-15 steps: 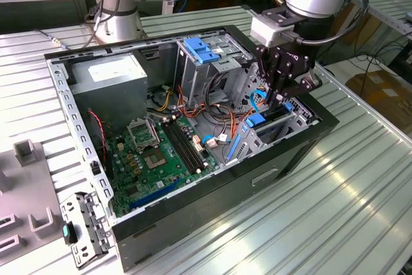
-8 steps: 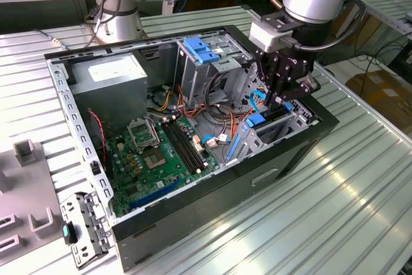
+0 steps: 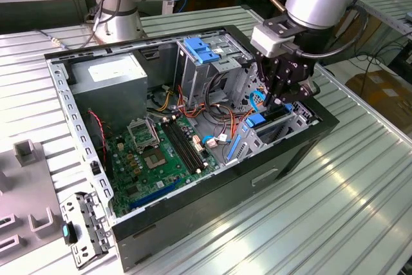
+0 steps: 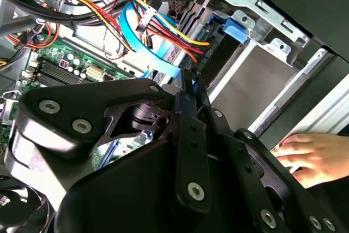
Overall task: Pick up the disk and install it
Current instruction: 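Insert the second disk wire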
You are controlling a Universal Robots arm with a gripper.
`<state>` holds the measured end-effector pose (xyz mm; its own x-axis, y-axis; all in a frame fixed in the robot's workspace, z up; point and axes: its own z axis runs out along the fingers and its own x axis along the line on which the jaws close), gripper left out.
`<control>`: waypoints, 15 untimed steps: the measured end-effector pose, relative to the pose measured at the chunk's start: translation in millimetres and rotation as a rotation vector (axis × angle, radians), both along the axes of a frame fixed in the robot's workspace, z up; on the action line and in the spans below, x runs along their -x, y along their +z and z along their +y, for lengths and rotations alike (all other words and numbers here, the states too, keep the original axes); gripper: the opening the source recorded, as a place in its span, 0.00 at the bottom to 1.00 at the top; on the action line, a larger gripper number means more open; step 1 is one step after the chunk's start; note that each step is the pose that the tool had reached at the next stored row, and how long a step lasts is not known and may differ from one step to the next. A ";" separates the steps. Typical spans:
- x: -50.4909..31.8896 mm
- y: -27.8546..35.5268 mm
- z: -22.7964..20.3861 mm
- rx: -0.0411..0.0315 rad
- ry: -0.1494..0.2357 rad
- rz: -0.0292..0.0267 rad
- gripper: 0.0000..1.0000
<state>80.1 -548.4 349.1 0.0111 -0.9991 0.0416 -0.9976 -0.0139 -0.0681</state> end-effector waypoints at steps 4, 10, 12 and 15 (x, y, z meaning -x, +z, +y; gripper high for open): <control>0.0 0.1 -2.4 -0.0043 0.000 0.0000 0.16; 0.1 0.0 -2.6 -0.0169 0.000 -0.0076 0.16; 1.1 -0.2 -2.6 -0.0272 0.000 -0.0116 0.16; 3.7 -1.4 -4.1 -0.0388 0.003 -0.0180 0.16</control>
